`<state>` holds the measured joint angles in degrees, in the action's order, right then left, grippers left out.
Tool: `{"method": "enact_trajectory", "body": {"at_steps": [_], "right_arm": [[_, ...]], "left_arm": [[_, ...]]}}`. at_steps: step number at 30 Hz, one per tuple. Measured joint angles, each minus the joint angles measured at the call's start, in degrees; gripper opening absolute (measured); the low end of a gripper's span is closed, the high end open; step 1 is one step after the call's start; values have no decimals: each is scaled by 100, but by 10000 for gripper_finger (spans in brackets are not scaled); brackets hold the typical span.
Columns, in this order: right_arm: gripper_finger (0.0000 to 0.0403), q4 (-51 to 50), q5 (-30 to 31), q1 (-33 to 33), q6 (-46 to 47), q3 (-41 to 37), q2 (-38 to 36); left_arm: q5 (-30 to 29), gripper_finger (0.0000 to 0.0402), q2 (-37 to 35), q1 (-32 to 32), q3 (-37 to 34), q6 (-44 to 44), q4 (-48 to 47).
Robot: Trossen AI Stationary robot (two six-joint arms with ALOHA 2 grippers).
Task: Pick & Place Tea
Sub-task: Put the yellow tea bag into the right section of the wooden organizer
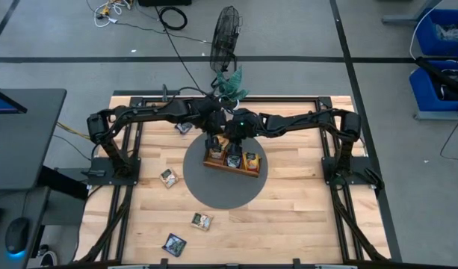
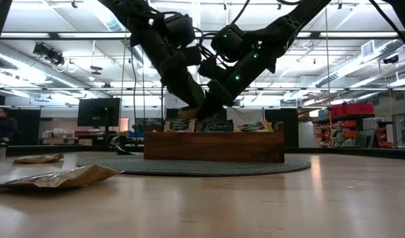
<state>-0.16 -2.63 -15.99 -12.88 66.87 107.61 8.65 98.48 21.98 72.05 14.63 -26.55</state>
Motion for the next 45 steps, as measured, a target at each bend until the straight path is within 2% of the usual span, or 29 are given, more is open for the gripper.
{"method": "enact_trajectory", "body": {"at_steps": [3,5,9,15,19,27,33,40,45], "right_arm": [[31,-9,0,0,38,0,0],[11,-42,-2,0,102,0,0],[5,-139,7,2,348,0,-2],[2,-415,216,0,533,-4,-222],[1,-767,210,11,570,-7,-593],[1,-1548,-116,90,1216,-29,-1577],[0,-1308,-149,206,1813,-764,-2611],[0,-541,-132,696,2996,-1945,-3948],[0,-344,455,1349,3406,-2515,-4367]], "left_arm": [[2,0,0,0,0,-3,-45],[0,0,0,0,0,-4,-47],[-2,7,0,0,0,-76,-43],[-220,45,-123,35,0,-402,-36],[-223,67,-409,35,0,-542,27],[-194,89,-1089,38,0,-834,263],[876,84,-1524,190,2,-1492,1133],[1599,84,-1696,378,2,-2064,1531],[1873,85,-1772,453,7,-2185,1619]]}}
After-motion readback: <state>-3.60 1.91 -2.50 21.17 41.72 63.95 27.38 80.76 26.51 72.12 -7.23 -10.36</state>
